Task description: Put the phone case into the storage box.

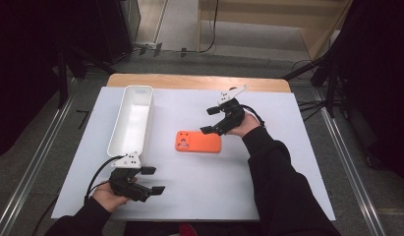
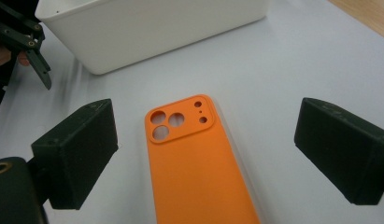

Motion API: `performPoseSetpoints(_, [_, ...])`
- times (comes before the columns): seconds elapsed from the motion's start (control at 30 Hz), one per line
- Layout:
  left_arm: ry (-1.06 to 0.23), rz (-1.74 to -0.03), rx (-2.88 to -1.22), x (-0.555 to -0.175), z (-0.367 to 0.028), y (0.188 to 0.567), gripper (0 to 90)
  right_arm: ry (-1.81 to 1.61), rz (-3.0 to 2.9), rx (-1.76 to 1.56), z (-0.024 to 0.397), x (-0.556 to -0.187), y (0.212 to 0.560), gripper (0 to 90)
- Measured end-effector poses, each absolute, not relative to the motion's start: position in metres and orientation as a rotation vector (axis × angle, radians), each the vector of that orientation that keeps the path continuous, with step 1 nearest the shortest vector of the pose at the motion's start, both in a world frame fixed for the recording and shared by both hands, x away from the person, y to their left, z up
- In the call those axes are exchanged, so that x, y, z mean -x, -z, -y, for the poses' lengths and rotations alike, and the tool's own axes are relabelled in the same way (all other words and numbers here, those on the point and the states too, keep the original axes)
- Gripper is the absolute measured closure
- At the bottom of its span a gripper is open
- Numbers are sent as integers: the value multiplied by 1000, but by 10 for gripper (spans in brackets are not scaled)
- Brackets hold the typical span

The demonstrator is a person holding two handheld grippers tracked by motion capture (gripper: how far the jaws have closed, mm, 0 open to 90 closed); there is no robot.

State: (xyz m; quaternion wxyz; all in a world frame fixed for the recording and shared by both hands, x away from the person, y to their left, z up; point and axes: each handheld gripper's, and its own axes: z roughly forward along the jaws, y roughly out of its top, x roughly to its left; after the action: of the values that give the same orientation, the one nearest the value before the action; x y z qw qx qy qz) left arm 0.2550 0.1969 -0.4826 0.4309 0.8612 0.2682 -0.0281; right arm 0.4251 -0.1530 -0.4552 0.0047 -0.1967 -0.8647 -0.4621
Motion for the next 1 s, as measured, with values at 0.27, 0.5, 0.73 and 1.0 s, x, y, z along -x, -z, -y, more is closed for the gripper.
performPoseSetpoints(0.27, [71,-668,-2149,-255,-197,483,196,1423,2736,543,149,-426,460,51])
performPoseSetpoints(0.5, [70,-671,-2147,-255,-197,483,196,1421,2760,494,150,-425,462,112])
performPoseSetpoints(0.73, [70,-669,-2150,-255,-197,483,196,1406,2753,498,150,-425,464,101])
performPoseSetpoints(1.0, [70,-668,-2152,-255,-197,483,196,1394,2748,503,150,-423,472,99])
